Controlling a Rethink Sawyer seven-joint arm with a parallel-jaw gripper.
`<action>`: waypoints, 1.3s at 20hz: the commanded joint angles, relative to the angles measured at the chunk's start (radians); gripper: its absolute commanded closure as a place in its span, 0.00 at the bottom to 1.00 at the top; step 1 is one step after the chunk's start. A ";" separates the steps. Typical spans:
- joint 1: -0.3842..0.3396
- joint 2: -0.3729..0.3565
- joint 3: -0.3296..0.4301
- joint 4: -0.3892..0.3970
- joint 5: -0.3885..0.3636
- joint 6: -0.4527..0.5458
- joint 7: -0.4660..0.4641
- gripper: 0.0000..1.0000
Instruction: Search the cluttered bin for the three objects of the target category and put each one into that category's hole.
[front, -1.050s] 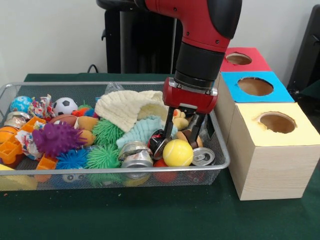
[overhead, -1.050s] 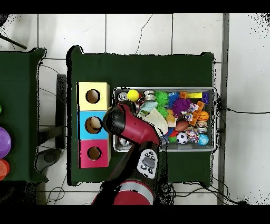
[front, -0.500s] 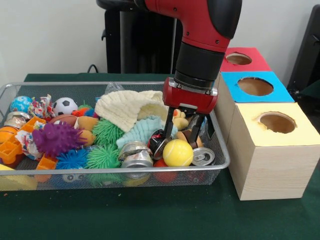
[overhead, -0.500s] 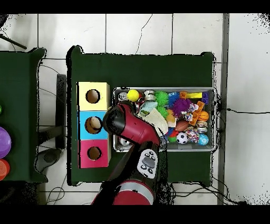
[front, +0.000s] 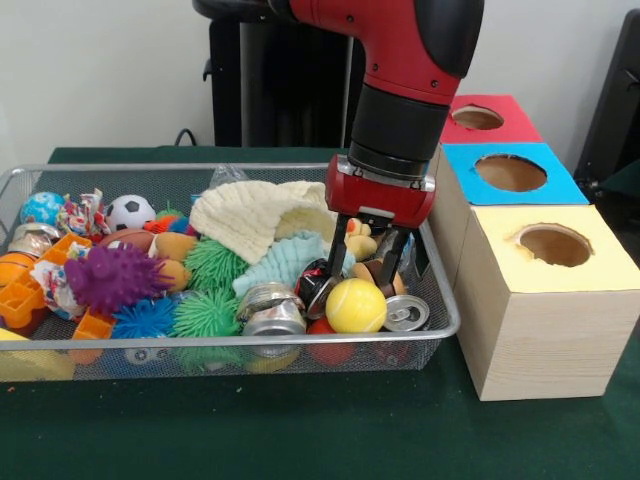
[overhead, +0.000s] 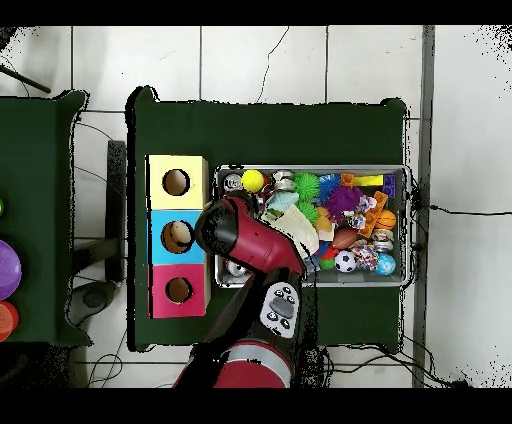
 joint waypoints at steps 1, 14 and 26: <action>0.018 0.058 0.018 -0.052 0.066 0.006 0.289 0.00; -0.168 -0.096 0.143 0.081 -0.168 -0.017 0.066 0.00; -0.501 -0.318 0.374 0.239 -0.422 0.077 0.018 0.00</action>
